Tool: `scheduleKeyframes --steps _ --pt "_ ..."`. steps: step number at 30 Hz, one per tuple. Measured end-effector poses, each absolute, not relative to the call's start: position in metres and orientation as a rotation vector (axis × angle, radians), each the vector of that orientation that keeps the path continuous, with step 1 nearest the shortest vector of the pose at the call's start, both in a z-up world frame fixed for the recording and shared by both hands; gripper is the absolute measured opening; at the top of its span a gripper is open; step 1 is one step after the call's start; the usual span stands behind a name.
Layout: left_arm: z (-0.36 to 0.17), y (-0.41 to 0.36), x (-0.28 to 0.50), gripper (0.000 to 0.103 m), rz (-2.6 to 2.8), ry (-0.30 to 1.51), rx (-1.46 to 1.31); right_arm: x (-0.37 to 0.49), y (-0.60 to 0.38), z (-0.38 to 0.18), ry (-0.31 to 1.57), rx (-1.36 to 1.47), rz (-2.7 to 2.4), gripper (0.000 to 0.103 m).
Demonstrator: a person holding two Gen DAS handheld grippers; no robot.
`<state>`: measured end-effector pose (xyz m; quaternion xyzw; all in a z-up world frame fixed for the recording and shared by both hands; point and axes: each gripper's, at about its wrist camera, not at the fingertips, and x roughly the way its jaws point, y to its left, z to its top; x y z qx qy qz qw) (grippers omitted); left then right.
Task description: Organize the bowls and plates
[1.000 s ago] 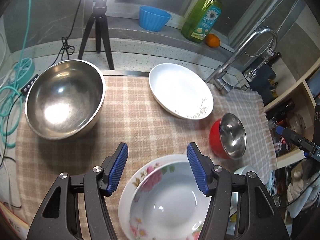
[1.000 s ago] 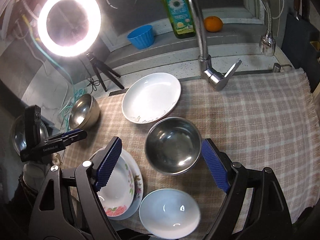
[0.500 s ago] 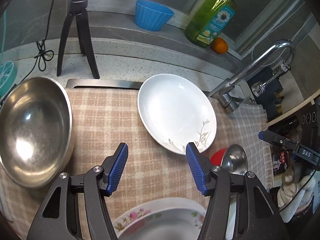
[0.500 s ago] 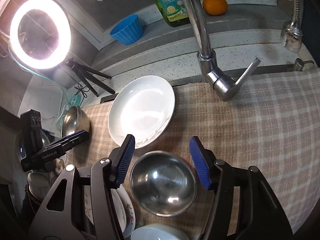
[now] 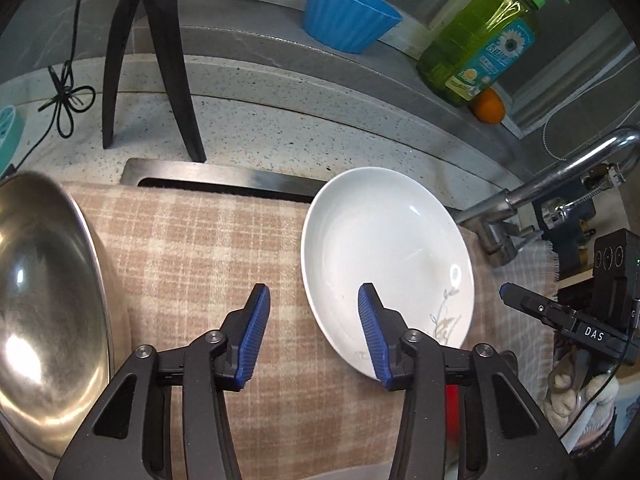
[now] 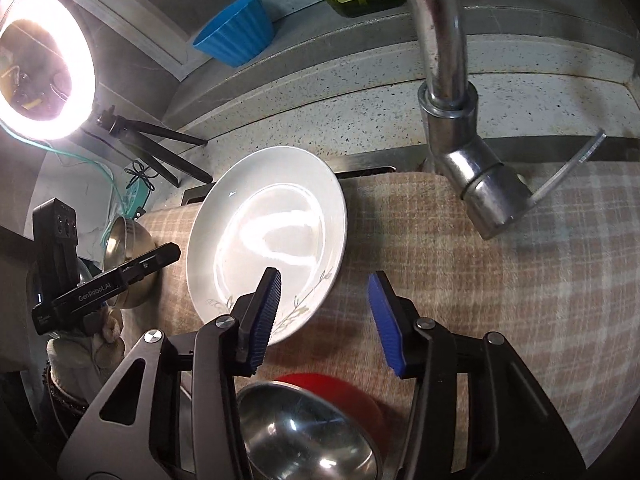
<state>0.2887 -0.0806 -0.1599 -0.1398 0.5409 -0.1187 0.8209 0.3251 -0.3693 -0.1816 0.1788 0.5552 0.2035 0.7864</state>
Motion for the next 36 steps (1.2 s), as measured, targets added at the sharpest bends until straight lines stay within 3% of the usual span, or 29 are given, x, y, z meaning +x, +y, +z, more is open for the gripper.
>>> scheduleKeyframes --steps 4,16,18,24,36 --pt "-0.165 -0.08 0.299 0.03 -0.24 1.161 -0.307 0.333 -0.364 -0.186 1.2 0.361 0.439 0.04" --pt "-0.183 -0.089 0.315 0.019 -0.24 1.185 -0.297 0.347 -0.354 -0.206 1.234 0.333 0.433 0.023" --pt "-0.185 -0.092 0.316 0.016 -0.244 1.191 -0.291 0.349 -0.35 -0.207 1.238 0.329 0.435 0.014" --pt "-0.188 -0.093 0.317 0.011 -0.244 1.197 -0.282 0.35 -0.348 -0.209 1.239 0.323 0.425 0.009" --pt "-0.184 -0.09 0.309 0.011 -0.242 1.184 -0.299 0.34 -0.345 -0.2 1.233 0.299 0.421 0.009"
